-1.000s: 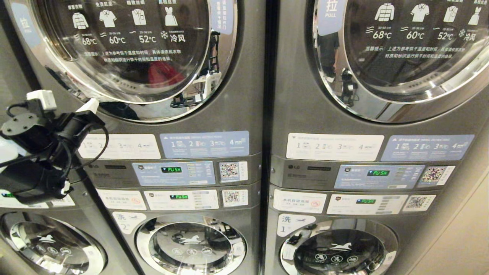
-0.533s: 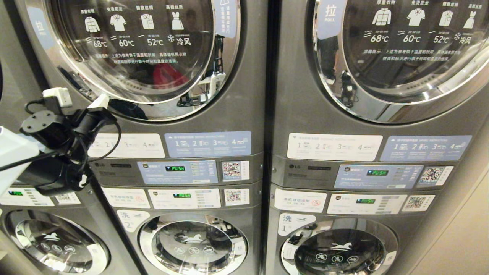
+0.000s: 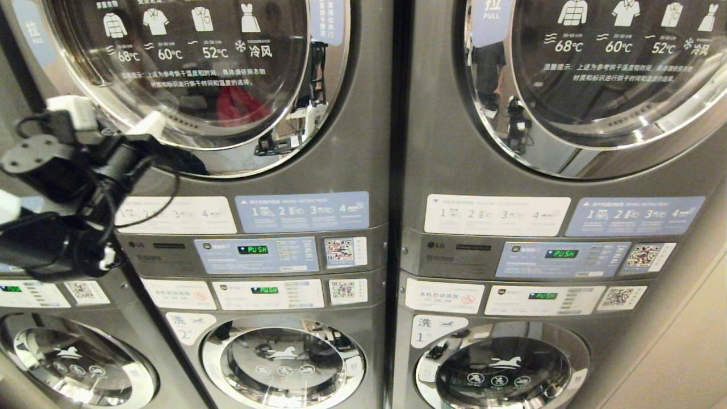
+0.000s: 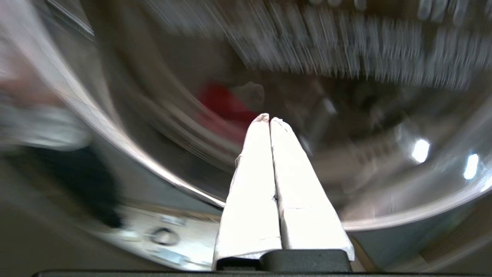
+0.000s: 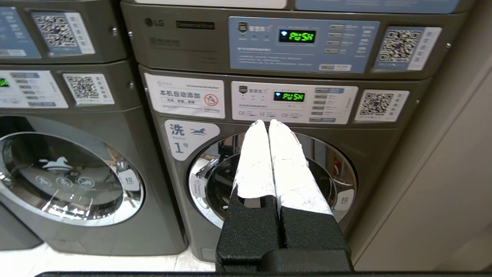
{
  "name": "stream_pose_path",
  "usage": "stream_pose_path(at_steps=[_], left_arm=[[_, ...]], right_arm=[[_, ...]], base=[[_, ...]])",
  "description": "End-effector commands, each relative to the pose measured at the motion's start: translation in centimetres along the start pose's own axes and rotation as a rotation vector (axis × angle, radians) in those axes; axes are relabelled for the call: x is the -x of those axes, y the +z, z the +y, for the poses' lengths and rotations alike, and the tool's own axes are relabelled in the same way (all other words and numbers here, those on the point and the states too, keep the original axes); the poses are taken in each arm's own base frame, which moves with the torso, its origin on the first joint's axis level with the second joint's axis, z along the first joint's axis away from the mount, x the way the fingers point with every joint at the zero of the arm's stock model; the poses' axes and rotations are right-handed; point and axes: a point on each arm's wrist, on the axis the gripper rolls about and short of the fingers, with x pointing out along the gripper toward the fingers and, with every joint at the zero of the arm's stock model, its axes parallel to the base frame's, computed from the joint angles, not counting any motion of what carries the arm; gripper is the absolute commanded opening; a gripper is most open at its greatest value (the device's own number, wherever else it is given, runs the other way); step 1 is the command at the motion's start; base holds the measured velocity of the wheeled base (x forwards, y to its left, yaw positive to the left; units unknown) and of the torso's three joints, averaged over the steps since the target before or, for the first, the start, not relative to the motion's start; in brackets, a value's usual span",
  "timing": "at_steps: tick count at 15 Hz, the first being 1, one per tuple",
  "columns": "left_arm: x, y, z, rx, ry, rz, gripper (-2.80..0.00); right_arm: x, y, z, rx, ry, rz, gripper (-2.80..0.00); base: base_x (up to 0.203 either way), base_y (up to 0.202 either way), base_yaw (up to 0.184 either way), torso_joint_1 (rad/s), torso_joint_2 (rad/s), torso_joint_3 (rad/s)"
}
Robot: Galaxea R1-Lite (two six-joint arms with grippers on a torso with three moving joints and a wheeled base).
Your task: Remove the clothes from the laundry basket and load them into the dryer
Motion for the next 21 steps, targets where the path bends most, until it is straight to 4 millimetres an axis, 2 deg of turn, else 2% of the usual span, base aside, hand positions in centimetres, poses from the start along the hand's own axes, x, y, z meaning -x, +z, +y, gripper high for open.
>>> stream_pose_path(at_steps=[1,4,6,8,10,12,14,15,16,18,21], left_arm=[[2.6,8.2,-2.4,-0.034,-0.023,-0.127,-2.8],[7.4,12.8,-4.6,-0.039,-0.029,-0.143,-2.8],[11.7,15.2,-6.3,-0.036,-0.03,-0.133,-2.8],[16.3,16.3,-7.8,-0.026,-0.025,-0.099,-2.8],[21.6,17.5,-9.5,-0.019,-0.022,-0.075,-2.8],[27.1,17.9,-11.1,-0.01,-0.021,-0.042,-2.8],[32.4,17.0,-12.4,0.005,-0.018,0.012,-2.8],[34.2,15.8,-12.7,0.007,-0.011,0.062,-2.8],[35.8,13.4,-12.7,0.001,0.005,0.145,-2.8],[37.6,9.0,-12.2,-0.037,0.055,0.31,-2.8],[38.8,6.2,-11.9,-0.039,0.094,0.571,-2.8]], right_arm=[[0.0,0.0,0.0,0.001,0.0,-0.002,-2.8],[0.0,0.0,0.0,0.001,0.001,-0.001,-2.8],[0.0,0.0,0.0,0.001,0.0,-0.002,-2.8],[0.0,0.0,0.0,0.001,0.002,-0.002,-2.8],[0.0,0.0,0.0,0.001,0.0,-0.002,-2.8],[0.0,0.0,0.0,0.001,0.0,0.0,-2.8],[0.0,0.0,0.0,0.001,0.0,0.0,-2.8],[0.0,0.0,0.0,-0.001,0.0,-0.001,-2.8],[0.0,0.0,0.0,-0.001,0.0,-0.002,-2.8],[0.0,0.0,0.0,-0.001,0.0,-0.001,-2.8],[0.0,0.0,0.0,-0.001,0.0,0.0,-2.8]], base=[[0.0,0.0,0.0,0.0,0.0,0.0],[0.0,0.0,0.0,-0.019,0.01,0.014],[0.0,0.0,0.0,0.0,0.0,0.0],[0.0,0.0,0.0,0.0,0.0,0.0],[0.0,0.0,0.0,0.0,0.0,0.0],[0.0,0.0,0.0,0.0,0.0,0.0],[0.0,0.0,0.0,0.0,0.0,0.0],[0.0,0.0,0.0,0.0,0.0,0.0],[0.0,0.0,0.0,0.0,0.0,0.0],[0.0,0.0,0.0,0.0,0.0,0.0],[0.0,0.0,0.0,0.0,0.0,0.0]])
